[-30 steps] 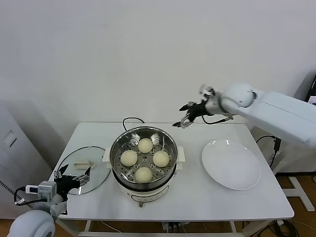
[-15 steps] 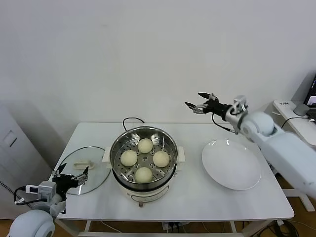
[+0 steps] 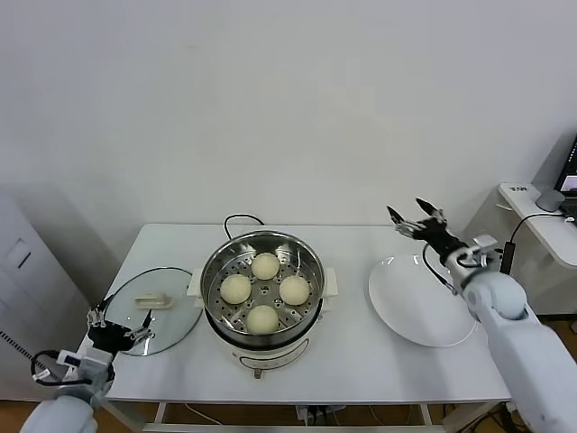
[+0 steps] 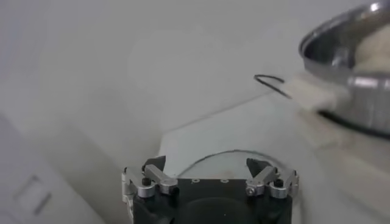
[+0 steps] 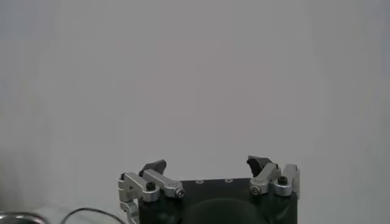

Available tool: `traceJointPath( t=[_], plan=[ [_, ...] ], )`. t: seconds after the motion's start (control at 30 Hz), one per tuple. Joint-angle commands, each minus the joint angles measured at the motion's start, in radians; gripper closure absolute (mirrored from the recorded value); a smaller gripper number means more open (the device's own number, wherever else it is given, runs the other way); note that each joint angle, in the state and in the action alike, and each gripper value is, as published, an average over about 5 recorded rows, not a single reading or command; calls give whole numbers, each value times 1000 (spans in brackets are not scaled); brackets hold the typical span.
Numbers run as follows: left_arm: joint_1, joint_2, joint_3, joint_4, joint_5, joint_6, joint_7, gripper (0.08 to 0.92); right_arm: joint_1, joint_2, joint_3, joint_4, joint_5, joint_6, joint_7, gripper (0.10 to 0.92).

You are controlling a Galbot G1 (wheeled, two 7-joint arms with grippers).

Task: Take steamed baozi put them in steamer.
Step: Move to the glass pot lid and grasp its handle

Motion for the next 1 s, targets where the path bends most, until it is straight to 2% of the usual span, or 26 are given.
traceJointPath(
  t=[0.03,0.3,0.6,0.77,1.0],
  plan=[
    [6,-23,9,183,651,-252,47,177,-241,145,289,-5,-141,37,-4,203],
    [-52,-88,5,278,969,-363,15,177,-268,189,322,-18,-175,46,-17,203],
    [-143,-169,-13,395,1225,-405,-73,177,-275,214,317,-46,-195,63,-38,203],
    [-210,-203,-7,471,1297,-420,-101,177,-279,218,320,-50,-204,70,-48,203],
    [-273,-216,9,541,1312,-418,-98,177,-279,229,318,-59,-230,79,-64,203]
  ],
)
